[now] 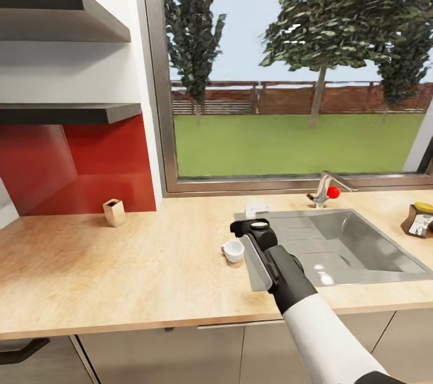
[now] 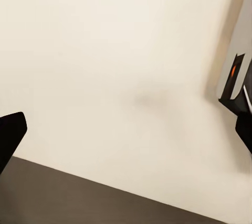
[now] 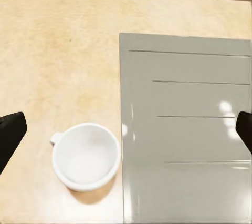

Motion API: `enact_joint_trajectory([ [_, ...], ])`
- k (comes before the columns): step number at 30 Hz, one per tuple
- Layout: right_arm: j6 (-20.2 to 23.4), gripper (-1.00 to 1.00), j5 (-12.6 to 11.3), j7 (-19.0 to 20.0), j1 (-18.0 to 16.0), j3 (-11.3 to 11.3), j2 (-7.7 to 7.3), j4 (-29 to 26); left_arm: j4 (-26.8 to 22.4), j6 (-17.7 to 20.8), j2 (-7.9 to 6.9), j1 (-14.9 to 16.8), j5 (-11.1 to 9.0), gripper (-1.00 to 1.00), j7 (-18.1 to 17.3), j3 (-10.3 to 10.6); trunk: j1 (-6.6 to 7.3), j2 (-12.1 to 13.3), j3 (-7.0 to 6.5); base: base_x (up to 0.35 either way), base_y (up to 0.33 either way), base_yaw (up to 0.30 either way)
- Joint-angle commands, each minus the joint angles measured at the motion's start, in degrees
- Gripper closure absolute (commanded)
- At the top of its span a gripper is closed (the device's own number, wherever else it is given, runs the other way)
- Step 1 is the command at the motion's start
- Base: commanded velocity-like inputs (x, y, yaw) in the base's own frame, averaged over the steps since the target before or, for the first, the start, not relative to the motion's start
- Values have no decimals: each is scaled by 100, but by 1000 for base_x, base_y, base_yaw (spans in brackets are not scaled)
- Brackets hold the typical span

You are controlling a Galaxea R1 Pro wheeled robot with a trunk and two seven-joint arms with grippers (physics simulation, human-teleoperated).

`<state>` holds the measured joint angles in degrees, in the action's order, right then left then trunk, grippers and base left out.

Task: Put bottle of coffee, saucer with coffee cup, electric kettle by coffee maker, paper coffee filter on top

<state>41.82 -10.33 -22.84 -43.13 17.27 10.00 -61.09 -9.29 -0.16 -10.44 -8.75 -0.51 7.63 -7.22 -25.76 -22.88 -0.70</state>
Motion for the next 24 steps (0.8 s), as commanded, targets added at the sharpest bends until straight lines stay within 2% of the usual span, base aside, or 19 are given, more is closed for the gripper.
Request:
enact_joint_trajectory([
  [1, 11, -100, -57, -54, -3, -15, 0, 19, -11, -2, 3, -6, -5, -100, 3, -24, -2, -3, 1, 1, 0, 0],
  [7, 11, -100, -57, -52, -3, -164, 0, 116, -11, 5, 6, -6, -10, -100, 2, -25, -2, -3, 1, 89, 0, 0],
  [13, 11, -100, -57, -48, -3, -185, 0, 269, -11, 7, 14, -5, -11, -100, 2, -25, -2, -3, 1, 175, 0, 0],
  [24, 11, -100, -55, -45, -3, -194, 0, 430, -11, 7, 15, -5, -11, -100, 2, -32, -2, -3, 1, 25, 0, 0],
])
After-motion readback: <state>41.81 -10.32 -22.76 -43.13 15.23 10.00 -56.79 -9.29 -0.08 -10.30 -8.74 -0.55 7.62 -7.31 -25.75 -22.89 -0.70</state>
